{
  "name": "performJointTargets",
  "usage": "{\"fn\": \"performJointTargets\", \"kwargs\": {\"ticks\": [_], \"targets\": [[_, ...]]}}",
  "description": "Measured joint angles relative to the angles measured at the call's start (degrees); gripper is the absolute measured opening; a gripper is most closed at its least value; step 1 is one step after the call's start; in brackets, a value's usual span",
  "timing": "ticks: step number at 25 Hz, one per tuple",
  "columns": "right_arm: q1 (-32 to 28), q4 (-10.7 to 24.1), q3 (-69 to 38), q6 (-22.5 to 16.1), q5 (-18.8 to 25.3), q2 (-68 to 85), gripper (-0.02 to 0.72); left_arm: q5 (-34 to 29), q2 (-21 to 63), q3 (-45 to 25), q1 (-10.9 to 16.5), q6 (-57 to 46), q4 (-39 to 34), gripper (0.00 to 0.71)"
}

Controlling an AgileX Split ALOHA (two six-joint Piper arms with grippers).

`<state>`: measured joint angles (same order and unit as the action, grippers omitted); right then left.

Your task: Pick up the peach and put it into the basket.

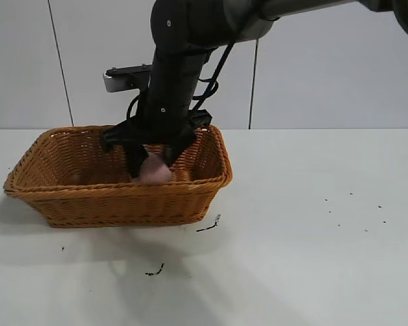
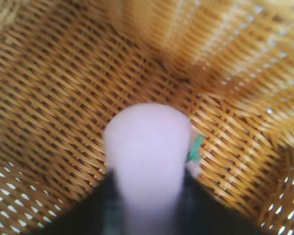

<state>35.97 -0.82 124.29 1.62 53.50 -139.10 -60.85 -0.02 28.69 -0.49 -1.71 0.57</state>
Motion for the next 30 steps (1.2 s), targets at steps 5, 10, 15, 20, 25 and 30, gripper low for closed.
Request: {"fn": "performJointTargets", "kwargs": {"ticks": [5, 10, 15, 20, 25, 30], "targets": [[-0.26, 0.49, 11.52, -0.33, 6.57, 0.06, 0.689, 0.0, 0.0, 0.0, 0.0, 0.0, 0.0, 0.693], [-3.08, 0.82, 17.25, -1.62, 9.33, 1.6, 0.696, 0.0, 0.0, 0.0, 0.0, 0.0, 0.0, 0.693], [-10.76, 1.48, 17.56, -1.62, 11.81, 2.0, 0.696, 0.0, 0.0, 0.0, 0.0, 0.0, 0.0, 0.693], [-20.81, 2.17, 17.56, -1.62, 15.28, 2.06, 0.696, 0.0, 0.0, 0.0, 0.0, 0.0, 0.0, 0.693], [-29.28, 2.34, 17.44, -1.62, 15.86, 3.27, 0.696, 0.0, 0.0, 0.0, 0.0, 0.0, 0.0, 0.693], [-34.18, 2.34, 16.19, -1.62, 15.86, 5.84, 0.696, 0.0, 0.0, 0.0, 0.0, 0.0, 0.0, 0.693]]}}
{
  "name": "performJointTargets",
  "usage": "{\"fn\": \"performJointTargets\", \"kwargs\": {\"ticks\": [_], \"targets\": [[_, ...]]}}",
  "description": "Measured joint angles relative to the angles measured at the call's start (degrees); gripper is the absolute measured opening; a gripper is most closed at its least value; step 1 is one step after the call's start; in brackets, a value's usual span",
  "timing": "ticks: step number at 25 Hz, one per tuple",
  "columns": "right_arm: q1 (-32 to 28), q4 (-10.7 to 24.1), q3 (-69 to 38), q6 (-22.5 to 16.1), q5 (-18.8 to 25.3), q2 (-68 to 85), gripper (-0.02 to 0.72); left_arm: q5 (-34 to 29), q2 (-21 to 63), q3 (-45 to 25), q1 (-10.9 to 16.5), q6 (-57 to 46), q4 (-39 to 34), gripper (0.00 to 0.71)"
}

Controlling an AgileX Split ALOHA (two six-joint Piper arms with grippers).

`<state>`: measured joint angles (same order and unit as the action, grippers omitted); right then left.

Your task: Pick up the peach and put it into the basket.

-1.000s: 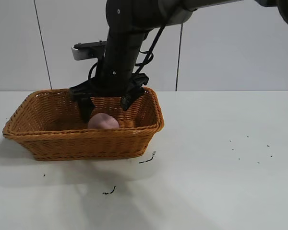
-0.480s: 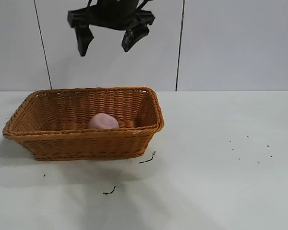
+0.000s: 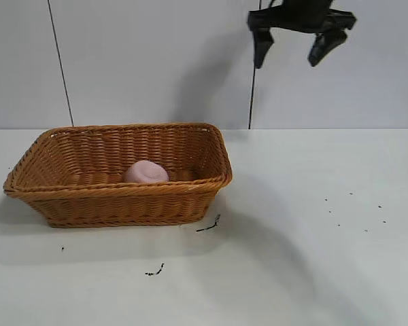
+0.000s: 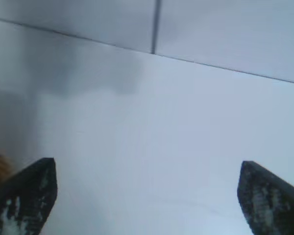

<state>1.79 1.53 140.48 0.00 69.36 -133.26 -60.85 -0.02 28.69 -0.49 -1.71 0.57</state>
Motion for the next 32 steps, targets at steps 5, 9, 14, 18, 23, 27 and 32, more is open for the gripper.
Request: {"fn": "performJointTargets", "kwargs": {"ticks": [5, 9, 14, 18, 23, 27, 32], "targets": [[-1.38, 0.0, -6.54, 0.0, 0.0, 4.86, 0.696, 0.0, 0.0, 0.0, 0.0, 0.0, 0.0, 0.693], [-1.38, -0.41, -16.03, 0.0, -0.05, 12.64, 0.696, 0.0, 0.0, 0.0, 0.0, 0.0, 0.0, 0.693], [-1.26, -1.53, -32.6, 0.0, -0.05, 27.56, 0.696, 0.0, 0.0, 0.0, 0.0, 0.0, 0.0, 0.693], [-1.26, -1.53, -47.51, 0.0, -0.05, 42.87, 0.696, 0.0, 0.0, 0.0, 0.0, 0.0, 0.0, 0.693], [-1.26, -1.53, -66.73, 0.0, -0.05, 64.23, 0.696, 0.0, 0.0, 0.0, 0.0, 0.0, 0.0, 0.693], [-1.26, -1.53, -81.85, 0.0, -0.01, 80.91, 0.696, 0.0, 0.0, 0.0, 0.0, 0.0, 0.0, 0.693], [-1.26, -1.53, -98.15, 0.0, -5.1, 101.74, 0.696, 0.0, 0.0, 0.0, 0.0, 0.0, 0.0, 0.693]]}}
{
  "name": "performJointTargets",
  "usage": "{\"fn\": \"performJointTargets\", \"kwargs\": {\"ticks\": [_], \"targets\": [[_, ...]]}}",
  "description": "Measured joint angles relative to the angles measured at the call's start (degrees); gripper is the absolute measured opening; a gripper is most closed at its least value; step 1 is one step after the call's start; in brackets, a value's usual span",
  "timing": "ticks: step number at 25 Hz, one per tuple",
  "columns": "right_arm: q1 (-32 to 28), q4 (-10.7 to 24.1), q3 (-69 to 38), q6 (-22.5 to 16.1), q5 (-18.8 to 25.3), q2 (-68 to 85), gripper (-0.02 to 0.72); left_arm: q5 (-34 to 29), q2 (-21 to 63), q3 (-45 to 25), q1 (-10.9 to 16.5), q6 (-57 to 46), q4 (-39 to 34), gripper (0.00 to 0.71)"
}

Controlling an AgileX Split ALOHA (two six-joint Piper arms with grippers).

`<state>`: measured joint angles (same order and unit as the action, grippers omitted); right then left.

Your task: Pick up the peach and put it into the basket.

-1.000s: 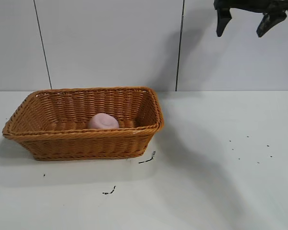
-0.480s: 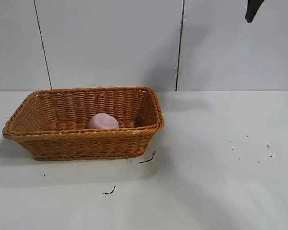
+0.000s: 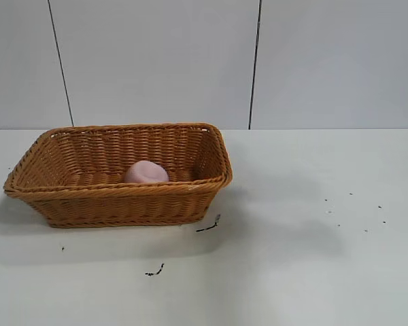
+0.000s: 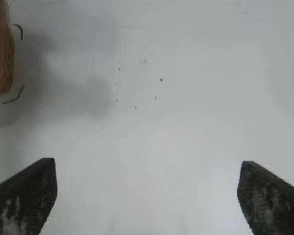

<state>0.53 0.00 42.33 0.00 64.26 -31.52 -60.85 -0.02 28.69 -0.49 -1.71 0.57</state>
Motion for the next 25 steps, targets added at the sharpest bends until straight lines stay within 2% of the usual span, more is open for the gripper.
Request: {"fn": "performJointTargets", "kwargs": {"ticks": [3, 6, 16, 25], "targets": [[0.0, 0.0, -7.78, 0.0, -3.19, 11.34, 0.696, 0.0, 0.0, 0.0, 0.0, 0.0, 0.0, 0.693], [0.0, 0.0, -13.22, 0.0, -3.97, 19.38, 0.696, 0.0, 0.0, 0.0, 0.0, 0.0, 0.0, 0.693], [0.0, -0.41, -13.88, 0.0, -5.32, 31.28, 0.696, 0.0, 0.0, 0.0, 0.0, 0.0, 0.0, 0.693], [0.0, -0.45, -13.95, 0.0, -5.32, 31.76, 0.696, 0.0, 0.0, 0.0, 0.0, 0.0, 0.0, 0.693]]}}
